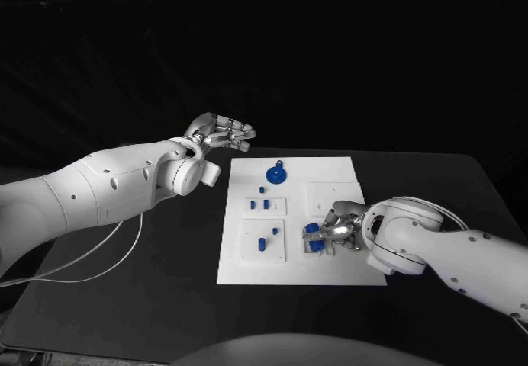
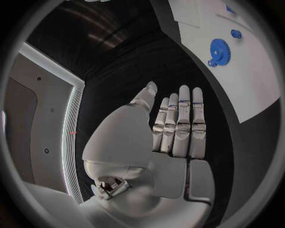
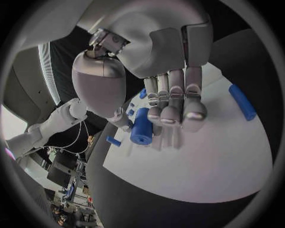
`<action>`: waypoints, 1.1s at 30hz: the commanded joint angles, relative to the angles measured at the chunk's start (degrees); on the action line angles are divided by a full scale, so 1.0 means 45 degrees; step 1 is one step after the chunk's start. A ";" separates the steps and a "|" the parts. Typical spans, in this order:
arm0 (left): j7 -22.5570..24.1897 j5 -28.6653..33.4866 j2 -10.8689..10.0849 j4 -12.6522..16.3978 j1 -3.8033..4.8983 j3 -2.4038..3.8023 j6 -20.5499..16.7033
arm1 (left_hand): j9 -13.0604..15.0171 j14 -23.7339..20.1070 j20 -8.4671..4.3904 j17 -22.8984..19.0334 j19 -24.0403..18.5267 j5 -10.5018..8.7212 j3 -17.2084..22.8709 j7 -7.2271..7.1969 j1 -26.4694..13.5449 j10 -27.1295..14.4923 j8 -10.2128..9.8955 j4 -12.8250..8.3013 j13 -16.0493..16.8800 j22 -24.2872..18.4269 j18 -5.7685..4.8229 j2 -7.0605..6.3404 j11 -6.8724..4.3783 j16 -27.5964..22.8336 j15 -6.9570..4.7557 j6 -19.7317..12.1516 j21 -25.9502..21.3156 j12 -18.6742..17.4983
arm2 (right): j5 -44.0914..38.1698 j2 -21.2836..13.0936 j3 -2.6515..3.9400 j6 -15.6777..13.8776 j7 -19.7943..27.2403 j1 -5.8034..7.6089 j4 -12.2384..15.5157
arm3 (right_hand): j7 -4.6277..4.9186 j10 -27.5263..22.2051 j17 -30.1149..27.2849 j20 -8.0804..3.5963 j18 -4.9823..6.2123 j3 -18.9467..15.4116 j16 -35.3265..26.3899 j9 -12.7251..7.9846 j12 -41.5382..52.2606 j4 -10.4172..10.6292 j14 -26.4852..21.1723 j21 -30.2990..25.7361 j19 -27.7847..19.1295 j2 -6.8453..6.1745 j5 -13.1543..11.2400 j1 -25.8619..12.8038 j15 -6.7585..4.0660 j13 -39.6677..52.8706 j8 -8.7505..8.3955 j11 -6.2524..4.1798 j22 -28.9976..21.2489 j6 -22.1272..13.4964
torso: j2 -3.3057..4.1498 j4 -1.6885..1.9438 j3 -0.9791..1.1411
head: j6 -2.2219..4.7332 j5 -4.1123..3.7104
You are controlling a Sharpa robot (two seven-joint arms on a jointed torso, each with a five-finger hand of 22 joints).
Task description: Assemble the parts on the task board
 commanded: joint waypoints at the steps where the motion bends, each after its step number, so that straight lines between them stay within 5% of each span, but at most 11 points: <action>1: 0.0097 0.0114 0.0009 0.0022 0.0003 0.0010 0.0168 | -0.0001 -0.0071 -0.0008 0.0021 0.0100 -0.0044 -0.0046 0.0001 -0.0086 -0.0098 -0.0010 0.0008 0.0003 -0.0012 -0.0110 0.0087 0.0030 -0.0032 0.0011 -0.0106 0.0011 -0.0016 | -0.0163 0.0056 -0.0062 0.0292 -0.0060 -0.0048 -0.0116 | -0.0007 0.0022 -0.0005 -0.0090 -0.0191 0.1682 -0.0075 -0.0022 -0.0061 -0.1805 -0.0014 -0.0048 0.0740 0.0395 0.0048 0.0256 -0.0078 -0.0018 -0.0015 -0.0064 0.0010 0.0043 | 0.0002 -0.0017 0.0003 | -0.0008 0.0022; 33: 0.0050 0.0115 -0.0021 0.0040 0.0003 0.0008 0.0223 | -0.0001 -0.0082 -0.0004 0.0023 0.0128 -0.0049 -0.0094 0.0004 -0.0089 -0.0106 -0.0010 0.0061 0.0003 -0.0204 -0.0113 0.0097 0.0033 -0.0031 0.0017 -0.0111 0.0025 -0.0017 | -0.0087 0.0231 -0.0158 0.0409 -0.0050 -0.0048 -0.0196 | -0.0004 -0.0003 0.0018 -0.0085 -0.0184 0.1073 -0.0119 -0.0203 -0.0140 -0.1573 -0.0009 -0.0086 0.0742 0.0343 0.0070 0.0310 -0.0073 -0.0143 -0.0018 -0.0056 0.0051 0.0120 | 0.0001 -0.0018 0.0010 | -0.0091 0.0091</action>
